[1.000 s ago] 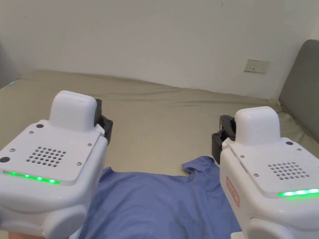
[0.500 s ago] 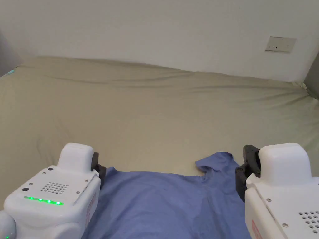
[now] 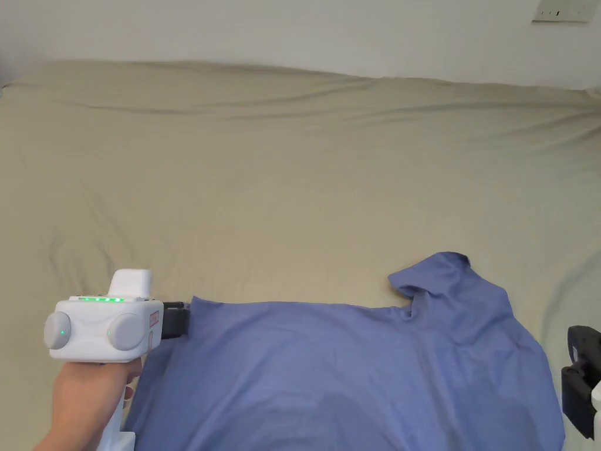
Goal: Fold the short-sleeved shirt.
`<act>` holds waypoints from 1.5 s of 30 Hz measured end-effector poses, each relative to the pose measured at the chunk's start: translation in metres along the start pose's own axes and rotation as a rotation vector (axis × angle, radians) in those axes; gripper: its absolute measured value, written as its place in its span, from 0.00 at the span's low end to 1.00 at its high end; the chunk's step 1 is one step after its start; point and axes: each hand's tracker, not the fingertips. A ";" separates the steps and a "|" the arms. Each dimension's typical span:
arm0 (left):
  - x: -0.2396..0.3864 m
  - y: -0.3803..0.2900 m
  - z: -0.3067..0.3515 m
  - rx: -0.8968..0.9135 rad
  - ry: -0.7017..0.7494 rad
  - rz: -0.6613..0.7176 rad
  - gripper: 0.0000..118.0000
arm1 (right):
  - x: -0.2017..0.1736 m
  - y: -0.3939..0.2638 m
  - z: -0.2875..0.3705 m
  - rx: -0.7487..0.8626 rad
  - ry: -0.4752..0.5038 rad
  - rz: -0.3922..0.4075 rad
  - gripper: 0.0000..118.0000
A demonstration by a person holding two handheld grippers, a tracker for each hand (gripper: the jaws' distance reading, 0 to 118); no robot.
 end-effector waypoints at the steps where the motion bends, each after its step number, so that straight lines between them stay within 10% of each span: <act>1: 0.002 0.002 -0.003 0.000 -0.018 -0.010 0.78 | 0.000 -0.002 -0.001 -0.006 0.000 0.002 0.02; 4: 0.017 0.002 0.002 0.017 -0.018 -0.118 0.70 | -0.001 -0.007 -0.003 -0.023 0.000 0.019 0.02; 9: 0.048 -0.002 0.012 0.034 -0.056 -0.265 0.04 | 0.002 -0.006 -0.013 -0.057 0.032 -0.016 0.02; 15: 0.024 0.004 0.049 0.118 -0.072 -0.185 0.01 | 0.022 0.012 -0.037 -0.068 0.036 -0.036 0.08; 20: 0.007 0.010 0.123 0.267 -0.056 -0.160 0.01 | 0.039 0.022 -0.099 -0.169 0.096 -0.040 0.69; 35: -0.012 -0.016 0.181 0.303 0.031 -0.174 0.01 | 0.049 -0.049 -0.290 -0.580 0.101 -0.026 0.83; 37: -0.011 -0.019 0.179 0.288 0.029 -0.167 0.01 | 0.049 -0.051 -0.287 -0.570 0.129 -0.031 0.77; 41: -0.007 -0.023 0.176 0.280 0.027 -0.161 0.01 | 0.033 -0.043 -0.273 -0.532 0.223 0.018 0.04; 45: -0.008 -0.022 0.184 0.293 0.031 -0.164 0.01 | 0.028 -0.029 -0.250 -0.455 0.149 0.107 0.04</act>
